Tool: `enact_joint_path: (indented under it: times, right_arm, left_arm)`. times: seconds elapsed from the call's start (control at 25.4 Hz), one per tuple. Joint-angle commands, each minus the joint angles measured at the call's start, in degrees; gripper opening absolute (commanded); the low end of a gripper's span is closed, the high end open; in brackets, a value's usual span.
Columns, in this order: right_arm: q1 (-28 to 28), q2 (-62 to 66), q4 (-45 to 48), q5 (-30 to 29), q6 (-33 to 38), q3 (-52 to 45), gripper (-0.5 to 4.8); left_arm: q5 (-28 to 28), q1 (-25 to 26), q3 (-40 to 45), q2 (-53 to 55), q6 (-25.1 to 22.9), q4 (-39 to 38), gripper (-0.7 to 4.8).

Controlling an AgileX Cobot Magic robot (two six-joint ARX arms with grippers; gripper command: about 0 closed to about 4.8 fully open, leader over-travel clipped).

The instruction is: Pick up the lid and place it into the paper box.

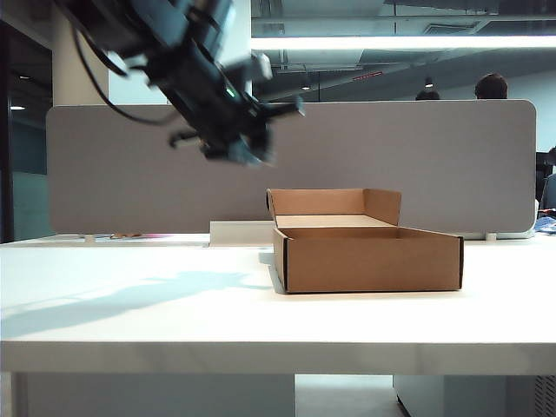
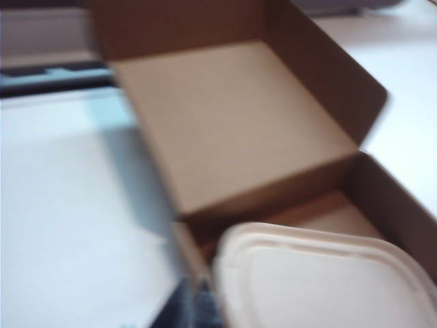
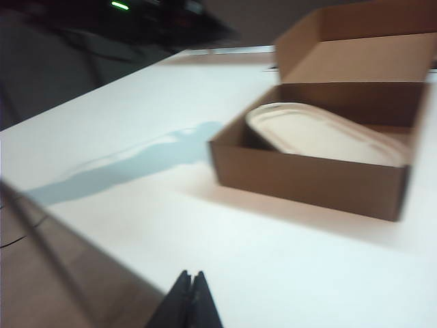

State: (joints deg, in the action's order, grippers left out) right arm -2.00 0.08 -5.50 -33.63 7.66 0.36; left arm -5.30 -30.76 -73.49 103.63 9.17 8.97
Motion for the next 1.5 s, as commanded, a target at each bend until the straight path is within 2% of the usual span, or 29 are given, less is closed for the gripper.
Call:
enact_joint_path:
  times: [0.04,0.16,0.24,0.32,0.43,0.79,1.1,1.26,1.3,1.38,1.5]
  right_arm:
    - [0.00,-0.11,0.59,8.90,-0.61,-0.35,-0.05]
    - [0.00,-0.11,0.59,15.58,-2.91,-0.35,-0.06]
    - [0.00,-0.11,0.59,22.86,-6.10,-0.35,-0.06]
    - [0.02,-0.11,0.61,27.36,-8.57,-0.33,-0.06]
    - [0.09,-0.11,0.83,30.80,-9.64,-0.33,-0.06]
    - [0.04,-0.11,0.77,31.08,-9.62,-0.33,-0.05]
    - [0.04,-0.11,0.77,31.10,-9.62,-0.33,-0.05]
    - [0.04,-0.11,0.77,31.10,-9.60,-0.33,-0.05]
    - [0.04,-0.11,0.77,31.10,-9.62,-0.33,-0.05]
    - [0.00,-0.11,0.77,30.93,-9.62,-0.33,-0.05]
    - [0.11,-0.11,0.77,30.99,-9.60,-0.33,-0.05]
  left_arm:
    - [-3.91,2.45,-0.26,-5.25,-3.41,-7.17,0.12]
    - [-5.49,4.26,-0.26,-8.11,-5.77,-11.13,0.11]
    - [-5.42,6.25,-0.22,-10.32,-6.49,-13.70,-0.04]
    - [-5.14,8.17,-0.17,-12.17,-7.08,-14.99,-0.05]
    - [-4.98,10.29,2.58,-15.82,-7.08,-14.27,-0.06]
    - [-5.03,11.74,27.67,-37.68,-7.26,-5.38,-0.06]
    - [-5.68,11.74,42.51,-52.59,-6.91,-2.32,-0.05]
    - [-6.23,11.43,49.70,-59.21,-1.79,-0.44,-0.05]
    - [-8.44,10.80,51.93,-61.83,-0.94,0.09,-0.06]
    - [-11.39,10.82,55.82,-67.08,-1.57,1.01,-0.05]
    - [-10.49,10.93,61.22,-73.31,-1.66,2.97,-0.05]
